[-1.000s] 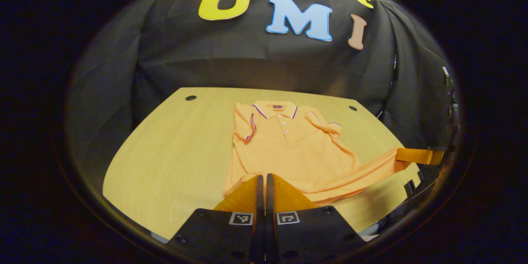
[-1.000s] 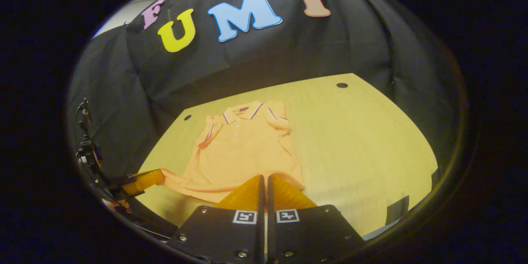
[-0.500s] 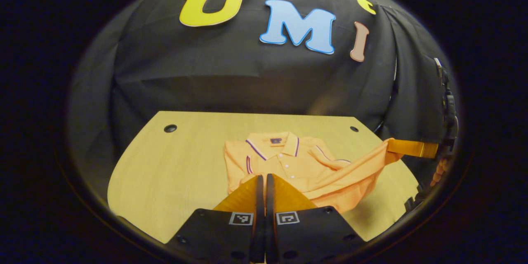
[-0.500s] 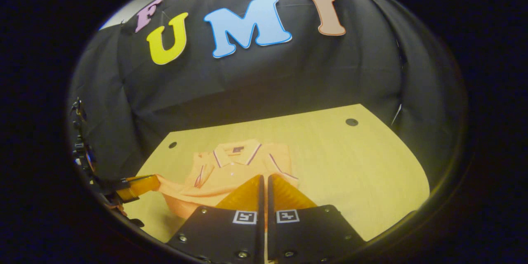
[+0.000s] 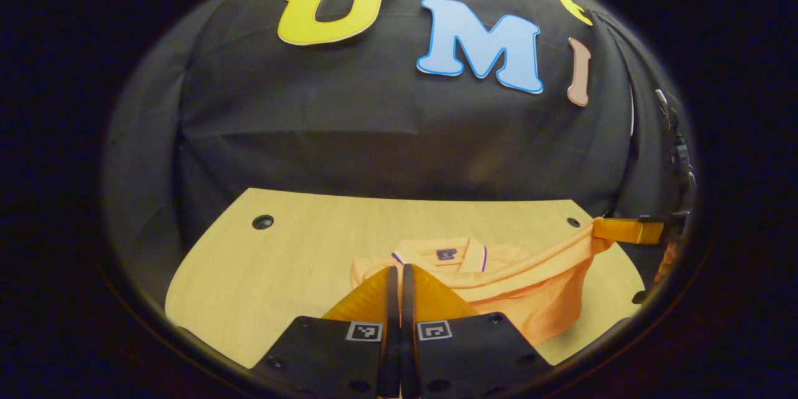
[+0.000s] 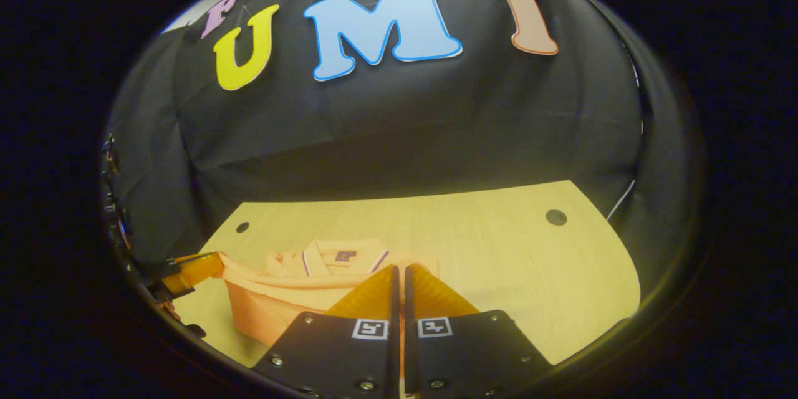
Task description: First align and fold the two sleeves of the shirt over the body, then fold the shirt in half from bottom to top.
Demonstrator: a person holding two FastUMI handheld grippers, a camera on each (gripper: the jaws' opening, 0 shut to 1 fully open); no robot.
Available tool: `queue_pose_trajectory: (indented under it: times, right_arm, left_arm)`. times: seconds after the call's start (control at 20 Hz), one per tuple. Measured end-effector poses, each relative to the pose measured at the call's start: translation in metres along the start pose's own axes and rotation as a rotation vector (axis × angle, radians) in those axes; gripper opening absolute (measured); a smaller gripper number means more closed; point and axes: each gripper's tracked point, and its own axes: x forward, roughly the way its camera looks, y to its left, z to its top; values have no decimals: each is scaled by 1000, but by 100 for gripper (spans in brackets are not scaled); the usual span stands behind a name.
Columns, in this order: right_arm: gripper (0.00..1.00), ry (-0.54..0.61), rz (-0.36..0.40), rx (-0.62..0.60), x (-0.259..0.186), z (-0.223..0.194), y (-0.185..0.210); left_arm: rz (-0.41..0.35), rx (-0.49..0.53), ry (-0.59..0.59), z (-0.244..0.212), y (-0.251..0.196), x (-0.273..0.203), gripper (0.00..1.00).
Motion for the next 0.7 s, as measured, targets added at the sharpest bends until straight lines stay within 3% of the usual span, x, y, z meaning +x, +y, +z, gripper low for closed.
queue_pose_trajectory:
  times: [0.35, 0.7]
  right_arm:
    - [3, 32, -5, -68, 65, -5, -10]
    - [3, 92, -70, -157, 113, -25, -30]
  left_arm:
    - [62, 95, 12, -4, 7, 61, 7]
    - [90, 176, 61, -25, 6, 114, 7]
